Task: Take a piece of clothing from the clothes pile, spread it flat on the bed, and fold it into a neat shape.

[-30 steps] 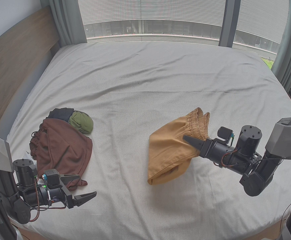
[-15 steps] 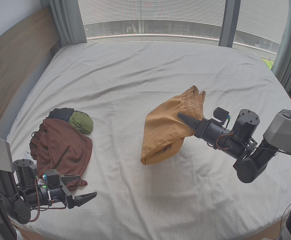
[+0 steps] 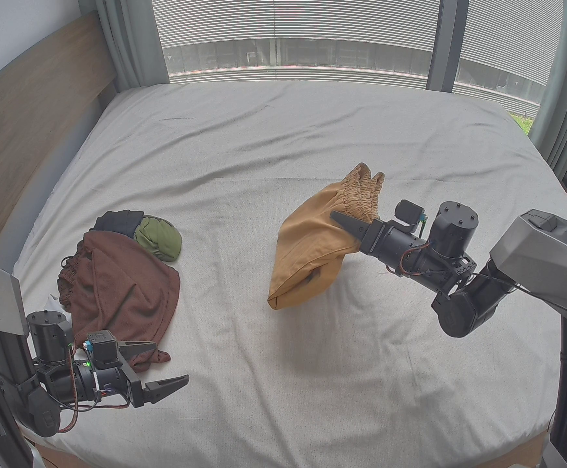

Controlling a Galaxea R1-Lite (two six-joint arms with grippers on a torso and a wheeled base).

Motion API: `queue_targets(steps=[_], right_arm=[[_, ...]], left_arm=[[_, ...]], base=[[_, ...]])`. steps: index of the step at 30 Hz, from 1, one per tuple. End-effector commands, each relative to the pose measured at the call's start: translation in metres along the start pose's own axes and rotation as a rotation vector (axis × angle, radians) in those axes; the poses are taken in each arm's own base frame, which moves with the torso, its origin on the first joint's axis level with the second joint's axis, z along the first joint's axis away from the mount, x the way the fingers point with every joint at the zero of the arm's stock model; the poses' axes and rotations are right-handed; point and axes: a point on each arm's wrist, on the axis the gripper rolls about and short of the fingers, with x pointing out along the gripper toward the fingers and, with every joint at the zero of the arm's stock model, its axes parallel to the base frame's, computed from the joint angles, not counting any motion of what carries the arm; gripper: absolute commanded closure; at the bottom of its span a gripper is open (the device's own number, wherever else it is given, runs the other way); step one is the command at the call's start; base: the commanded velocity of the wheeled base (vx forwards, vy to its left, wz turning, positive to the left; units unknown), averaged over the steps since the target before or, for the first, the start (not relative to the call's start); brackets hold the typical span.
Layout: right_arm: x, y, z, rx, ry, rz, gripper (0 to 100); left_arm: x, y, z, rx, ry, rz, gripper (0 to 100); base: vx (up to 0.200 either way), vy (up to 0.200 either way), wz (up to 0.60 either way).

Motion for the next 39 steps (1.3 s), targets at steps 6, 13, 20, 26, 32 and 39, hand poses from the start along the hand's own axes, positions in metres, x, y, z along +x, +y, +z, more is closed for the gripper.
queue_targets(steps=[6,13,20,26,32,39], right_arm=[[0.024,-0.001,0.010,-0.001,0.003,0.008,100],[0.037,0.006,0.015,-0.009,0.011,0.022,100],[0.049,-0.003,0.012,-0.003,0.024,0.012,100],[0.051,-0.007,0.013,-0.004,0.019,0.007,100],[0.061,-0.003,0.020,-0.004,0.023,0.014,100],[0.080,0.004,0.023,-0.022,0.041,0.026,100]], left_arm=[[-0.002,-0.002,-0.004,-0.015,0.018,-0.004,0],[-0.002,-0.002,-0.004,-0.015,0.018,-0.005,0],[0.000,-0.004,-0.004,-0.012,0.021,-0.013,0],[0.000,-0.004,-0.004,-0.014,0.023,-0.014,0],[0.000,-0.003,-0.004,-0.014,0.023,-0.013,0],[-0.001,-0.003,-0.004,-0.015,0.021,-0.010,0]], base=[[0.000,0.000,0.00],[0.000,0.000,0.00],[0.000,0.000,0.00],[0.000,0.000,0.00],[0.000,0.000,0.00],[0.000,0.000,0.00]])
